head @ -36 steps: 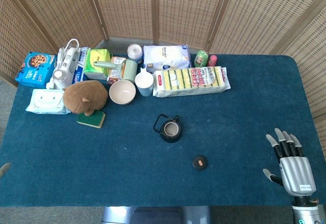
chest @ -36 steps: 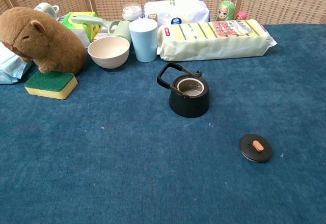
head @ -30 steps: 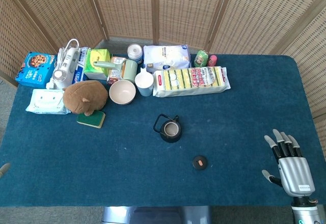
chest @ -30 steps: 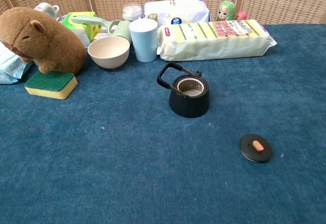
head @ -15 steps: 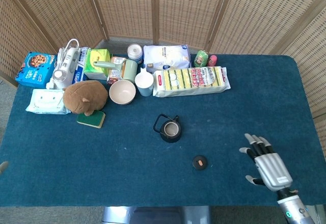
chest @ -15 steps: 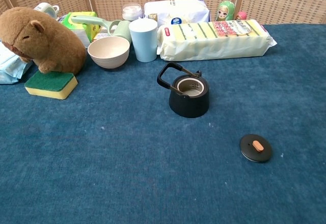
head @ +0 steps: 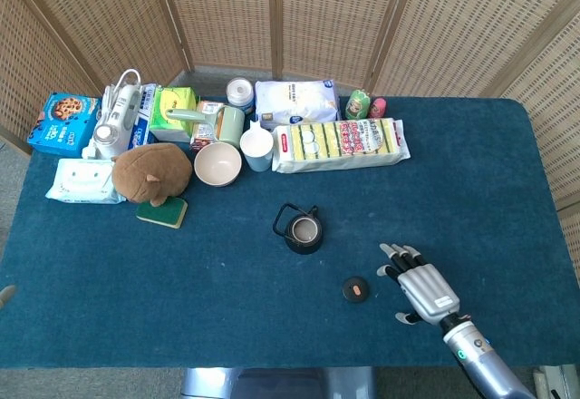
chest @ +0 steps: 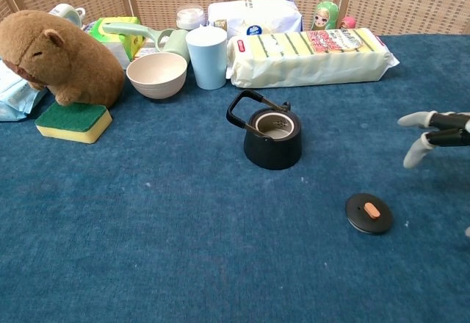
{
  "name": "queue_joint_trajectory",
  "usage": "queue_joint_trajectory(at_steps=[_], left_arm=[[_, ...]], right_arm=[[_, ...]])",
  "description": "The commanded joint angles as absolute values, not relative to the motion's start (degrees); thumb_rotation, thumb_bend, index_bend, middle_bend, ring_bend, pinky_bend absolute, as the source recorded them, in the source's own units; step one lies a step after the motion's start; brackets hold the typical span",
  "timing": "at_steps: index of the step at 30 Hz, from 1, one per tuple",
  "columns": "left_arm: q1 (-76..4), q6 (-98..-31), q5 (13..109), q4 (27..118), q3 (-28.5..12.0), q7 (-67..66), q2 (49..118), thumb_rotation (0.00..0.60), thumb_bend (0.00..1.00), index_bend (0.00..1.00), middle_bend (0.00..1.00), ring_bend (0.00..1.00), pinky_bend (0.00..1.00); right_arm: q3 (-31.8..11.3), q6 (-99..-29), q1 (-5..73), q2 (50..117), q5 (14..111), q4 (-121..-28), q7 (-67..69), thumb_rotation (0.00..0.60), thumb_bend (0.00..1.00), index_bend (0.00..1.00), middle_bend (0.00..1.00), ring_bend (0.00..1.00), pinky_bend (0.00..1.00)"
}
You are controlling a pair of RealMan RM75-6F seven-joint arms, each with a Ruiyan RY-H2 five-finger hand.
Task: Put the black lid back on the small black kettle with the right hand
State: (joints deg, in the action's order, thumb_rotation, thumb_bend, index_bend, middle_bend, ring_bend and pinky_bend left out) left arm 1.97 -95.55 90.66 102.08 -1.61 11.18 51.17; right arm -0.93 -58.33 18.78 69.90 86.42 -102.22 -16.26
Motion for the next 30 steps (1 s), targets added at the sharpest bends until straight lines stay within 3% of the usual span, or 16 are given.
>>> queue_joint_trajectory(at_steps=[1,30], left_arm=[[2.14,-95.81,90.84,102.01,-1.52,11.55,51.06,0.6,0.16,0.0,0.0,0.0,0.11],[2.24,-95.23,90.59,102.25,-1.38,12.33,50.58,0.6,0.16,0.0,0.0,0.0,0.11]], right_arm=[[-1.42,-59.05,18.96,72.51,84.89,-101.51,-18.96,0.6,0.05,0.26,0.0,0.0,0.0],[-1.99,-56.41,22.76,81.7,75.3,-98.81,-25.43,0.6,0.06,0.27,0.0,0.0,0.0]])
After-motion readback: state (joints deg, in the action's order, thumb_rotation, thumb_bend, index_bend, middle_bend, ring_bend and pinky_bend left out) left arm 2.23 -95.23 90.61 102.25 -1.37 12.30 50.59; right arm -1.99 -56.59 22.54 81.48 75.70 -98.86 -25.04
